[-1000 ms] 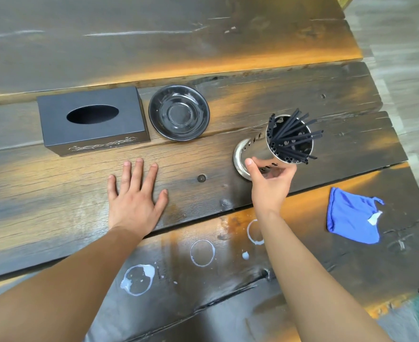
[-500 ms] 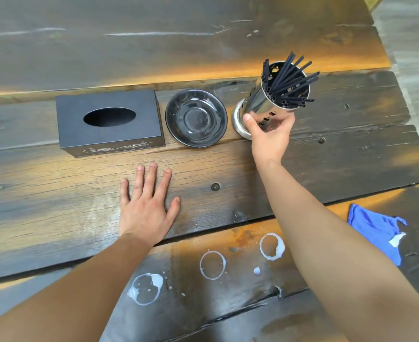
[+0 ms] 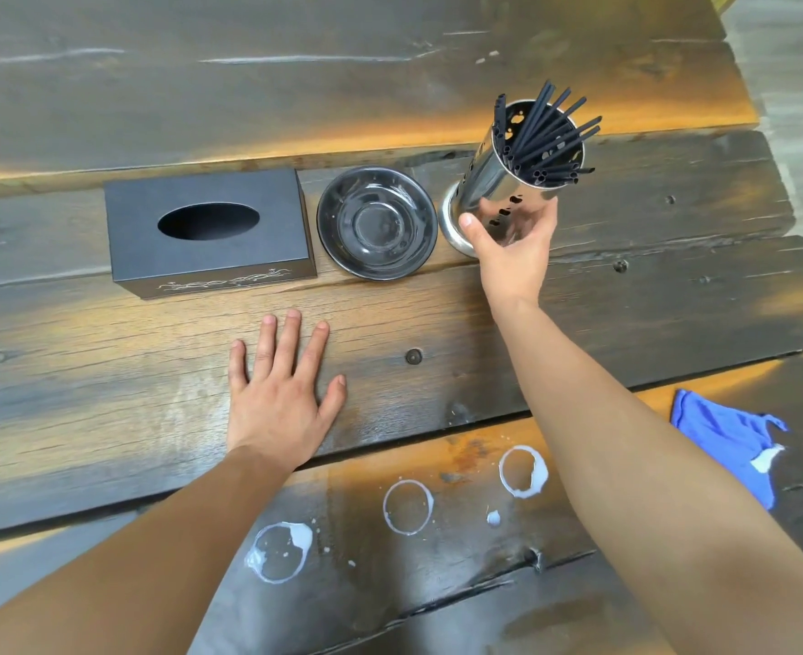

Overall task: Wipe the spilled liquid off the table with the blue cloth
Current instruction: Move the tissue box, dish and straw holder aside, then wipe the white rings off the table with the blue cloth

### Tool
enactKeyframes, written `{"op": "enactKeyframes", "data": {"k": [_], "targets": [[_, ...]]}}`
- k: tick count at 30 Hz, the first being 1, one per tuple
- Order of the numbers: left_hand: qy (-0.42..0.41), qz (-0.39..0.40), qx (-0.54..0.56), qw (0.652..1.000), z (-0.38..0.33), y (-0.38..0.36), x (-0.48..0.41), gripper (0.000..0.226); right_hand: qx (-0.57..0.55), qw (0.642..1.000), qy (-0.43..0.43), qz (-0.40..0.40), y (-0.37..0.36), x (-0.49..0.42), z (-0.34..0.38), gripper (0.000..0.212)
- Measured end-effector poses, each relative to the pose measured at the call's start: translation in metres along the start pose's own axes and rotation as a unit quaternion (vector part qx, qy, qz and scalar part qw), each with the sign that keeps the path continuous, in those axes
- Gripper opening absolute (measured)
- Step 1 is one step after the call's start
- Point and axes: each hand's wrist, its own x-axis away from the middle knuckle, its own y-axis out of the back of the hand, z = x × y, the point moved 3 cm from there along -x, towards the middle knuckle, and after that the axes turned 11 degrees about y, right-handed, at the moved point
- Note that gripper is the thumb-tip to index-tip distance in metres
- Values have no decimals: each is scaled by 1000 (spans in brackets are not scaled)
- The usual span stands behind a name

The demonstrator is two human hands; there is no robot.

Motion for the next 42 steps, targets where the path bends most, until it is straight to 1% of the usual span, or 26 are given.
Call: {"op": "enactKeyframes", "data": {"k": [1,3,6,9,12,15,18,21,25,28,30,33,38,42], "targets": [[1,0,2,1000,0,0,0,69,14,1000,-7,5,5,4,0,124],[3,0,2,1000,0,-1,0,70,41,999,-14,10,18,17,-4,123],[4,-2,-3,1000,1,-3,0,70,74,997,-6,10,48,46,-13,111],[4,0,-3,1000,1,-5,-1,70,136,991,-5,-10,88,74,-30,96],[4,3,-3,1000,2,-6,-2,70,225,974,9,-38,138,98,-49,83],[5,6,-1,1000,3,-7,-3,71,332,941,10,-69,193,112,-72,74],[10,4,2,1000,3,-7,-2,71,433,894,-43,-110,246,118,-90,73],[10,4,2,1000,3,-5,-2,71,475,862,-124,-129,282,119,-104,75],[11,10,-5,1000,1,-2,-1,71,463,842,-255,-108,303,113,-119,84],[11,10,-13,1000,-1,3,-2,71,454,836,-299,-73,301,110,-127,89],[12,11,-21,1000,-2,5,-2,71,452,836,-303,-71,298,110,-130,89],[13,17,-24,999,-2,6,-3,71,446,842,-290,-89,298,112,-133,84],[11,28,-23,999,-1,6,-3,71,472,852,-203,-104,289,126,-133,62],[11,30,-31,999,-2,7,-2,71,475,863,-152,-80,271,143,-128,48]]}}
